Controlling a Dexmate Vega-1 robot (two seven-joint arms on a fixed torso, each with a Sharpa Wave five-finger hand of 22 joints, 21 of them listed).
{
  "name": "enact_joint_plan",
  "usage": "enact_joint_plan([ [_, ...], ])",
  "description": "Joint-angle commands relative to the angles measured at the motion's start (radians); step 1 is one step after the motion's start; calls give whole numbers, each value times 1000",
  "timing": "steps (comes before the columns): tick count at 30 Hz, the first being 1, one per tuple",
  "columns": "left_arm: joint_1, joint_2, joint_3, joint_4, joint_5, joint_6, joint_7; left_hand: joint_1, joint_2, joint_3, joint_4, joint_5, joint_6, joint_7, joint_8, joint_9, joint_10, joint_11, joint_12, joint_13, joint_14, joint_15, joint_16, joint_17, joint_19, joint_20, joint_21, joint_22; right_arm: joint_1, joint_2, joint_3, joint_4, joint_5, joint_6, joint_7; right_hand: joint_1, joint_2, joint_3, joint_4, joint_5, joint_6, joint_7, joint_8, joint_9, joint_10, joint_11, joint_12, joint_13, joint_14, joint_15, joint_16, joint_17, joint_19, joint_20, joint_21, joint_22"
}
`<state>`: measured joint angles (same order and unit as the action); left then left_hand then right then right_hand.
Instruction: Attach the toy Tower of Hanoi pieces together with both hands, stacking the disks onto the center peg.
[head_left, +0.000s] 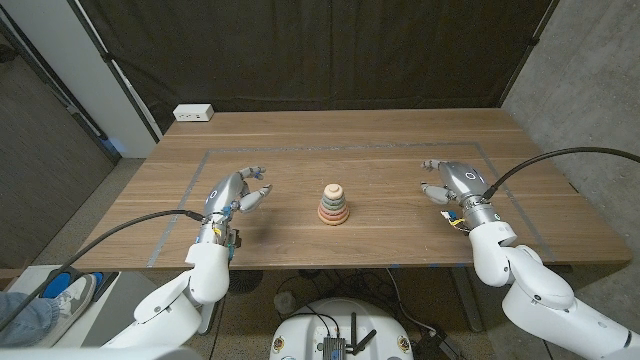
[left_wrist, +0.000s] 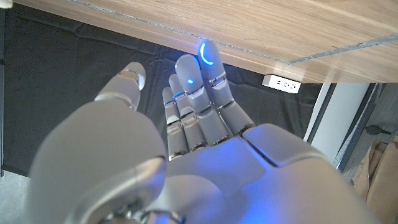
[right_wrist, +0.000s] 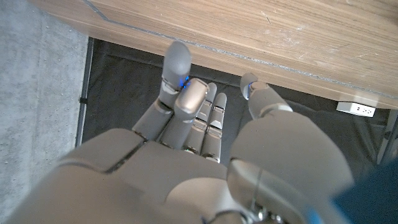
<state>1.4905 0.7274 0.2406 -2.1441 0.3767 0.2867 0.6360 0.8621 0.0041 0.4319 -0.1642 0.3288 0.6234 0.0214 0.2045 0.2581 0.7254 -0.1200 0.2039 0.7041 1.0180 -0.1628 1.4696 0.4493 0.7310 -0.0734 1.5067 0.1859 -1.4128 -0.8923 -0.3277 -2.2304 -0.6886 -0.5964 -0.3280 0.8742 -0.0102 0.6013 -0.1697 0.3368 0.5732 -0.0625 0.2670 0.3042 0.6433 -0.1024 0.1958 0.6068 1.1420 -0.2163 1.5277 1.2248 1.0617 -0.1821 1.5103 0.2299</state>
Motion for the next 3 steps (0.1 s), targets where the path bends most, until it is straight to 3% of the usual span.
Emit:
enact_joint_plan([
  [1,1,-8,11,-2,-9,25,28,-8,-3,5,1,-1,6,2,7,4,6,-1,0,2,-3,-55,8,3,4,-131,2,1,18,-24,-1,24,65,15,-76,9,0,9,1,4,6,1,-2,1,13,-5,6,3,1,-1,1,3,5,-38,7,1],
  [3,-3,-7,13,3,-11,22,28,-9,-3,6,1,-1,6,2,7,5,6,-2,0,1,-2,-55,8,3,5,-131,1,1,22,-25,-5,23,66,10,-81,9,0,9,1,4,6,1,-2,1,13,-4,6,2,1,-1,1,3,5,-38,7,1],
])
